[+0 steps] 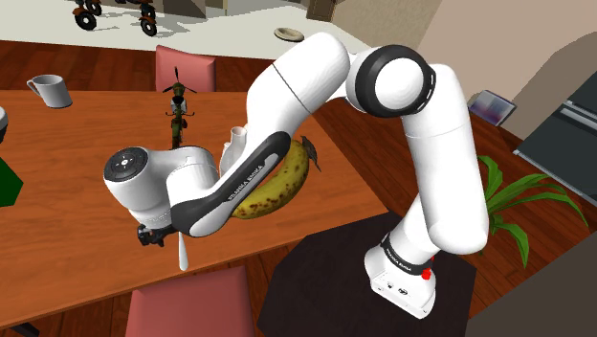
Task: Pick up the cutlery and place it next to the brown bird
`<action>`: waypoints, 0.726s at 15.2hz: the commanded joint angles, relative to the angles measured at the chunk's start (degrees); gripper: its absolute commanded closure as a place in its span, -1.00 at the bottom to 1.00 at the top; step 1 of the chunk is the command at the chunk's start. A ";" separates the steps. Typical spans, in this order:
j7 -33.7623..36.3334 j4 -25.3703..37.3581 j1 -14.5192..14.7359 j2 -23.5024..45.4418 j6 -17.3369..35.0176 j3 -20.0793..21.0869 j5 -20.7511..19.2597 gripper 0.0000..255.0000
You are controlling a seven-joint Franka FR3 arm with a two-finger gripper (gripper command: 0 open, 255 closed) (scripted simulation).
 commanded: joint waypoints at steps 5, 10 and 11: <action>0.01 -0.04 -0.01 -0.01 0.03 -0.01 -0.01 1.00; 0.03 -0.06 0.00 -0.03 0.02 0.01 0.00 1.00; 0.00 0.00 0.00 0.01 0.01 0.00 -0.01 1.00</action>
